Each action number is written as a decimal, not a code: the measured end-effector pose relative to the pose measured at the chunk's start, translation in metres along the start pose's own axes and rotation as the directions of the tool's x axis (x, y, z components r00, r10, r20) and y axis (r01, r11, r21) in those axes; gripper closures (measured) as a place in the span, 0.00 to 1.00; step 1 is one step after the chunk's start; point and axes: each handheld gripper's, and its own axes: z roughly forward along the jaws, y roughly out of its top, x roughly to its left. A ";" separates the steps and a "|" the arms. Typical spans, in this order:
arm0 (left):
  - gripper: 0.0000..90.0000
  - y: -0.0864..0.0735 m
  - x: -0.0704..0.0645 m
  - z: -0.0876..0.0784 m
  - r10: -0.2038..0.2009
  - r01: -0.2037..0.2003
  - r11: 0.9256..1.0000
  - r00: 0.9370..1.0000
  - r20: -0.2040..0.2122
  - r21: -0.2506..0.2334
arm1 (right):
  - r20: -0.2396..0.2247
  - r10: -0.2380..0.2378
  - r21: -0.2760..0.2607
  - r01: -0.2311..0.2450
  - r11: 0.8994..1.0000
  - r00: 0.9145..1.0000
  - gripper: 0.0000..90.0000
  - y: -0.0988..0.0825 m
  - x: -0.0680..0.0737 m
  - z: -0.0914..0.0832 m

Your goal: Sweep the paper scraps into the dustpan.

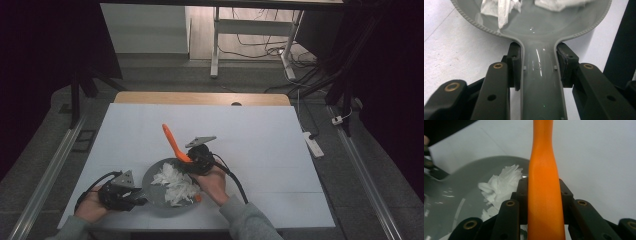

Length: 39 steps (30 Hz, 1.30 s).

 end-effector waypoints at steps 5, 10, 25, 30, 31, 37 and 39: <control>0.69 0.000 0.000 0.000 0.000 0.000 1.000 1.000 0.001 -0.001 | -0.040 -0.015 -0.026 0.014 1.000 0.999 0.78 0.006 0.011 0.003; 0.69 0.000 0.001 0.000 0.007 -0.007 1.000 1.000 0.001 0.002 | -0.012 -0.019 -0.082 0.018 0.996 1.000 0.78 0.012 0.006 -0.014; 0.69 0.000 -0.001 0.000 -0.003 0.003 1.000 1.000 -0.005 -0.002 | 0.149 -0.005 -0.021 0.008 1.000 0.989 0.78 -0.016 -0.022 -0.054; 0.69 0.000 -0.001 0.000 -0.005 0.005 1.000 1.000 -0.005 -0.003 | 0.151 -0.001 0.005 0.001 1.000 0.988 0.78 -0.025 -0.021 -0.051; 0.69 0.000 -0.001 0.000 -0.005 0.005 1.000 1.000 -0.005 -0.004 | 0.153 -0.001 0.014 -0.002 1.000 0.988 0.78 -0.026 -0.020 -0.049; 0.69 0.000 -0.001 0.000 -0.005 0.005 1.000 1.000 -0.005 -0.004 | 0.115 0.006 0.026 -0.009 1.000 0.993 0.78 -0.027 -0.010 -0.036; 0.69 0.000 -0.001 0.000 -0.006 0.006 1.000 1.000 -0.005 -0.004 | 0.099 -0.005 0.028 0.002 1.000 0.995 0.78 -0.025 -0.004 -0.031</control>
